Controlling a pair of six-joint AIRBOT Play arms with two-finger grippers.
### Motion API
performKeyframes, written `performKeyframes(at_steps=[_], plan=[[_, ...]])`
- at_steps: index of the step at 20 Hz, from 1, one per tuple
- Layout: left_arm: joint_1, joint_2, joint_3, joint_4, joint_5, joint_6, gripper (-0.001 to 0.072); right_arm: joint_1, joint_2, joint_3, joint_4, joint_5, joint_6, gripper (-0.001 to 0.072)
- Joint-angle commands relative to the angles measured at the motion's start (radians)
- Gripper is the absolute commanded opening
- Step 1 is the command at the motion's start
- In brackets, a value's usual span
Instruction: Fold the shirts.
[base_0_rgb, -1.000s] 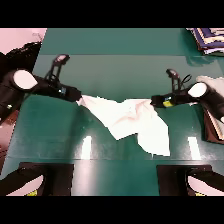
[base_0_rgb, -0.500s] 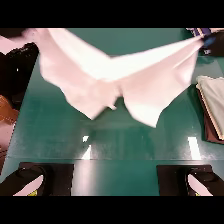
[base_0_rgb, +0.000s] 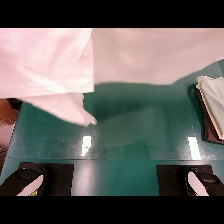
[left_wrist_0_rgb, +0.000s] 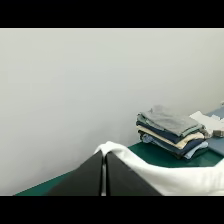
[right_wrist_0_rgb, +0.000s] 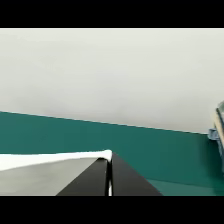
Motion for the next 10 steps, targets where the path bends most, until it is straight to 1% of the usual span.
performKeyframes(at_steps=[1,3,4,6,8,10], plan=[[0.001,0.007,-0.029,0.004,0.050,0.002,0.0023,-0.069,-0.087,0.148,0.008,0.177,0.018,0.0014],[0.001,-0.013,-0.138,0.089,0.048,-0.008,0.0022,-0.063,-0.175,0.190,0.016,0.255,0.044,0.0014],[0.001,-0.032,-0.198,0.129,0.039,-0.024,0.0022,-0.048,-0.212,0.174,0.016,0.275,0.056,0.0014],[0.001,-0.115,-0.292,0.178,-0.029,-0.060,0.0022,0.002,-0.285,0.087,0.013,0.299,0.059,0.0014],[0.001,-0.232,-0.343,0.175,-0.115,-0.067,0.0023,0.063,-0.376,-0.012,-0.014,0.313,0.063,0.0014],[0.001,-0.373,-0.369,0.175,-0.197,-0.066,0.0023,0.114,-0.462,-0.095,-0.054,0.287,0.062,0.0015]])
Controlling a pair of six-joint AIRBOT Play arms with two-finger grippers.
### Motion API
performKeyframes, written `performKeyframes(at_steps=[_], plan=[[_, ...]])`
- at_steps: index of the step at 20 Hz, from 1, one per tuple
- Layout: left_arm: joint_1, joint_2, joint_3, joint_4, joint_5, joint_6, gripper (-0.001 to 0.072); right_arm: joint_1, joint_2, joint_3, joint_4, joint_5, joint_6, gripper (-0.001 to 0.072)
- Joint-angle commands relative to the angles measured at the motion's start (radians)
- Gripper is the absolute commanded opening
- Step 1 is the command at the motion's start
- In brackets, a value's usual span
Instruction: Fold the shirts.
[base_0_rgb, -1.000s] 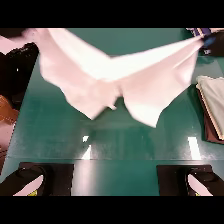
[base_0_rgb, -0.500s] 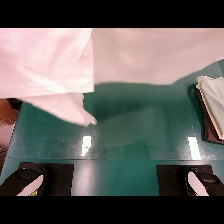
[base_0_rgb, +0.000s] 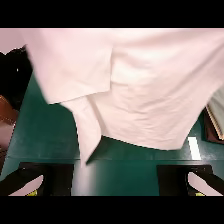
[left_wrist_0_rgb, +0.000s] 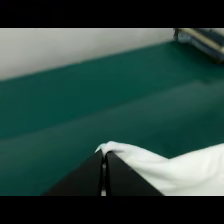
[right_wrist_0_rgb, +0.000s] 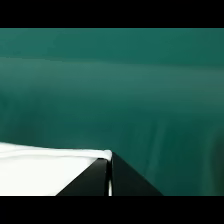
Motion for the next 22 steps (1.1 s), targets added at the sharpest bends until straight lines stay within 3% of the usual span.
performKeyframes(at_steps=[1,5,12,13,14,15,18,19,20,22], plan=[[0.001,-0.218,-0.070,0.026,-0.126,-0.013,0.0023,0.087,-0.159,-0.139,-0.063,-0.023,0.007,0.0015],[0.004,-0.456,-0.071,0.032,-0.063,-0.011,0.0023,0.140,-0.322,-0.236,-0.079,-0.210,0.002,0.0015],[0.007,-0.624,-0.071,0.035,0.052,-0.011,0.0025,0.175,-0.497,-0.238,-0.074,-0.276,-0.024,0.0015],[0.007,-0.632,-0.071,0.036,0.054,-0.011,0.0114,0.174,-0.505,-0.238,-0.066,-0.276,-0.023,0.0016],[0.007,-0.636,-0.072,0.035,0.061,-0.012,0.0322,0.174,-0.509,-0.239,-0.068,-0.280,-0.024,0.0015],[0.007,-0.638,-0.072,0.036,0.065,-0.019,0.0398,0.174,-0.509,-0.238,-0.066,-0.290,-0.024,0.0016],[0.007,-0.637,-0.063,0.044,0.044,-0.019,0.0393,0.167,-0.509,-0.238,-0.067,-0.294,-0.023,0.0019],[0.007,-0.636,-0.047,0.055,0.001,-0.020,0.0393,0.154,-0.506,-0.236,-0.067,-0.274,-0.023,0.0101],[0.007,-0.636,-0.016,0.067,-0.066,-0.020,0.0393,0.137,-0.499,-0.236,-0.067,-0.246,-0.023,0.0315],[0.005,-0.627,0.031,0.066,-0.196,-0.026,0.0392,0.089,-0.472,-0.237,-0.068,-0.167,-0.023,0.0351]])
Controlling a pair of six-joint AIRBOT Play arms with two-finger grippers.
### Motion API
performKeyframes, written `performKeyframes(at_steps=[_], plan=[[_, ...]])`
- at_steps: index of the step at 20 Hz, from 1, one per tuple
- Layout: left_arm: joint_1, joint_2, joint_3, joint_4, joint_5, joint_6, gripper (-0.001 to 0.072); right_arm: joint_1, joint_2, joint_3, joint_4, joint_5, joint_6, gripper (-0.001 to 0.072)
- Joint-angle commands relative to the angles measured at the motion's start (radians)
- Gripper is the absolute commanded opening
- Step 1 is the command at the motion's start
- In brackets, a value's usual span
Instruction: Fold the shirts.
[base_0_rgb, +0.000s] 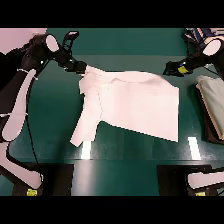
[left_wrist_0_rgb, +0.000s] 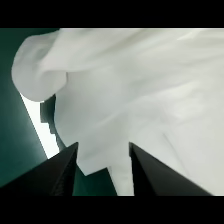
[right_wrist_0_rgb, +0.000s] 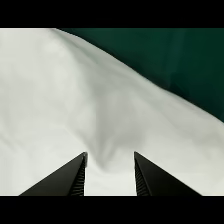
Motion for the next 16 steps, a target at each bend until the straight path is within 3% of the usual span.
performKeyframes(at_steps=[1,4,8,11,16], plan=[[-0.011,0.018,0.047,0.006,-0.188,-0.008,0.0392,-0.068,0.039,0.000,0.000,0.117,0.000,0.0351],[-0.082,0.051,0.015,0.013,-0.235,-0.032,0.0354,-0.142,0.137,-0.041,0.001,0.151,0.001,0.0346],[-0.277,0.056,-0.108,0.066,-0.197,-0.107,0.0356,-0.198,0.315,-0.200,0.000,0.142,0.000,0.0346],[-0.410,0.056,-0.233,0.224,-0.177,-0.164,0.0456,-0.201,0.431,-0.322,0.000,0.099,0.000,0.0345],[-0.460,0.056,-0.364,0.246,-0.120,-0.264,0.0456,-0.201,0.577,-0.473,0.007,-0.003,0.000,0.0345]])
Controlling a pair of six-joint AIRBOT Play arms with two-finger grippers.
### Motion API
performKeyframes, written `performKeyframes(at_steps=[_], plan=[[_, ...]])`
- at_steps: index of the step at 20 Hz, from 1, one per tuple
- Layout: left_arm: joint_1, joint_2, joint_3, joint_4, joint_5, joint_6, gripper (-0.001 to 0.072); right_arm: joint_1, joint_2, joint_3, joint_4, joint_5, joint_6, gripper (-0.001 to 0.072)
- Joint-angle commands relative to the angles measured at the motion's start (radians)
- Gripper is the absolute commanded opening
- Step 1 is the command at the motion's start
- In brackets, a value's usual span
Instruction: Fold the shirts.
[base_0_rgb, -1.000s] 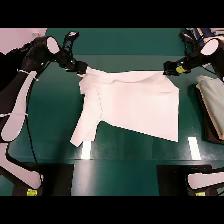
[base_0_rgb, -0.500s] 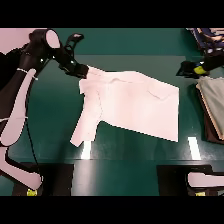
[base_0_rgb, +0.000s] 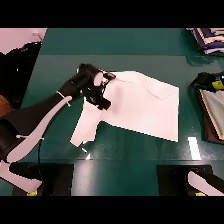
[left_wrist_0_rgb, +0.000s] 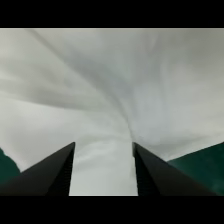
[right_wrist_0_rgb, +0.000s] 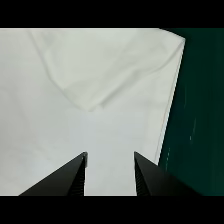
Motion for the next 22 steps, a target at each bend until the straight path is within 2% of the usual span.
performKeyframes(at_steps=[1,6,9,14,16,17,22], plan=[[-0.036,0.001,-0.089,0.039,0.054,-0.068,0.0455,-0.003,0.098,-0.095,0.003,-0.058,0.000,0.0345],[-0.036,0.000,-0.119,0.037,0.090,-0.078,0.0455,-0.003,0.121,-0.103,0.003,-0.056,0.000,0.0345],[-0.036,0.000,-0.119,-0.021,0.090,-0.089,0.0454,-0.003,0.120,-0.103,0.003,-0.063,0.000,0.0345],[-0.036,0.000,-0.119,0.023,0.068,-0.089,0.0448,-0.003,0.120,-0.103,0.005,-0.064,0.000,0.0345],[-0.035,0.000,-0.119,0.043,0.058,-0.077,0.0101,-0.003,0.120,-0.103,0.005,-0.064,0.000,0.0345],[-0.035,0.000,-0.119,0.043,0.053,-0.060,0.0056,-0.003,0.120,-0.103,0.005,-0.064,0.000,0.0345],[0.012,0.041,-0.116,0.167,-0.004,0.012,0.0023,-0.003,0.124,-0.103,0.005,-0.033,0.000,0.0322]])
